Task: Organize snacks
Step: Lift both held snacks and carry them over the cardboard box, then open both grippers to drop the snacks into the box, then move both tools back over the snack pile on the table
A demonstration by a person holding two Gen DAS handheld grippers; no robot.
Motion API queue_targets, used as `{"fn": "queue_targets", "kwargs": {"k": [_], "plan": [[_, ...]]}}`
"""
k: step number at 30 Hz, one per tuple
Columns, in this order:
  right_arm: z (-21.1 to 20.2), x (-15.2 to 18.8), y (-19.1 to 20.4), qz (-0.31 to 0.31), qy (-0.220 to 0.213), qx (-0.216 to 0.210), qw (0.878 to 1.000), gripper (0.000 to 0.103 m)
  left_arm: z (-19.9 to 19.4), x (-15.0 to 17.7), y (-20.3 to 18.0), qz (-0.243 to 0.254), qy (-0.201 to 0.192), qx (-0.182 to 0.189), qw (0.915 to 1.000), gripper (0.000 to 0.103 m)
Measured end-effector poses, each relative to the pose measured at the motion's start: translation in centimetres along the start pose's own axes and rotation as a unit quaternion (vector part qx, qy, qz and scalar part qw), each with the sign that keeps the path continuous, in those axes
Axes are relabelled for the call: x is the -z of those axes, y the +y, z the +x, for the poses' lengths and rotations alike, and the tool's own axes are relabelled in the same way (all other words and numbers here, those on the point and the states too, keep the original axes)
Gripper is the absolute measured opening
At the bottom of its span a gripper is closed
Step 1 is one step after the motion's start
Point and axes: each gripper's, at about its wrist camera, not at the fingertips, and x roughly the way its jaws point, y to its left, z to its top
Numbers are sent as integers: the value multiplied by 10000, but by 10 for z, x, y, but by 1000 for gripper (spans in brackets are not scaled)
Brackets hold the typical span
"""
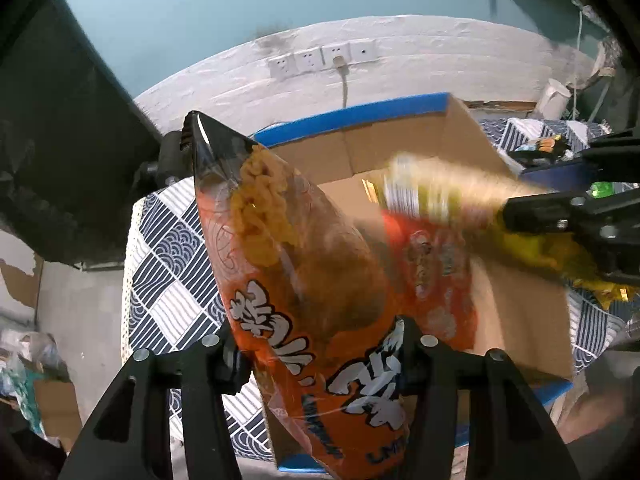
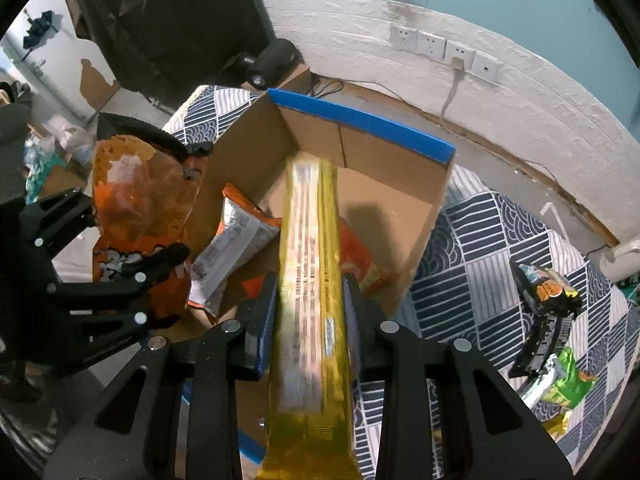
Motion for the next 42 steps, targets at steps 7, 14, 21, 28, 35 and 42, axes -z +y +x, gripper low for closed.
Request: {"fn": "queue_targets", "kwargs": {"k": [7, 14, 21, 28, 35, 42], "plan": [[-18, 6, -9, 158, -125, 71, 9998, 55, -8, -2, 2, -72, -151, -143, 9998, 81], [-41, 20, -28, 299, -251, 300, 9988, 61, -23, -8, -10, -13, -360, -55, 9993, 82], [-62, 46, -54, 440, -315, 617, 9966, 67, -32, -10, -36, 256, -466, 43, 9986, 83], [-79, 75, -89, 787, -315, 780, 9933, 68, -40, -16, -69, 508, -500, 179, 9973, 82], [-93, 101, -126, 1199, -318, 960, 9876, 69, -49, -21, -103, 781, -564, 368, 9947, 83], [-99, 131, -156, 1586, -266, 1133, 9805, 71, -47, -29, -130, 823, -442, 695, 9932, 83]]}}
